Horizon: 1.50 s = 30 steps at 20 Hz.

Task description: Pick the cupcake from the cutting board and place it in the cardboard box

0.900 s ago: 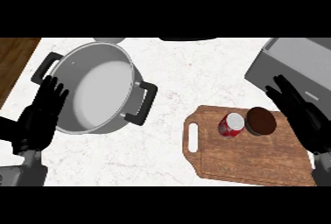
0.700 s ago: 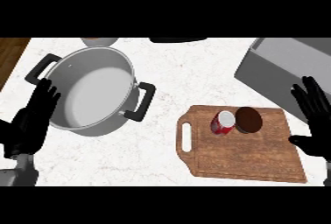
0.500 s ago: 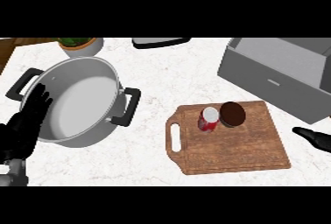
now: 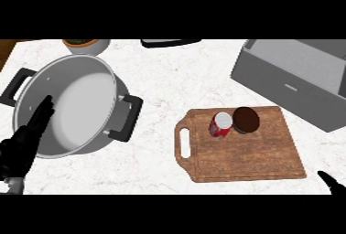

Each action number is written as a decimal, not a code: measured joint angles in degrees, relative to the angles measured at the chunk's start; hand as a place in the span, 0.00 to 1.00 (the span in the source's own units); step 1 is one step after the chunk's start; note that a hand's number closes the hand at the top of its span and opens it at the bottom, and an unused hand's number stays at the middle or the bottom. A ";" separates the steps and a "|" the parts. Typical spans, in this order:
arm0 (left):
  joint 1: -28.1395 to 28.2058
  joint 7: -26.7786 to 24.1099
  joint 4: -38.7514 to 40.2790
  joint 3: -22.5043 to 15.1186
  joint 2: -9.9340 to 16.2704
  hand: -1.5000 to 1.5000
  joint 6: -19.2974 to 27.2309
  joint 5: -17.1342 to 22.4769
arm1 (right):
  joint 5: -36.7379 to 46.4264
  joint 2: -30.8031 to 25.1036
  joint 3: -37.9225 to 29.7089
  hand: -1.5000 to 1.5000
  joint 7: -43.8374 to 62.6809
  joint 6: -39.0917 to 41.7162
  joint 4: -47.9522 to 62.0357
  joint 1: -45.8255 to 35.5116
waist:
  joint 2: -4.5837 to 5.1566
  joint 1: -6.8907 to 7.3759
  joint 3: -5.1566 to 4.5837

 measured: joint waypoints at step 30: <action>-8.29 -2.94 5.04 -4.85 -5.10 0.50 -2.62 -8.55 | 69.88 17.92 26.66 0.00 58.42 -4.16 -28.08 27.36 | 1.31 9.66 -0.13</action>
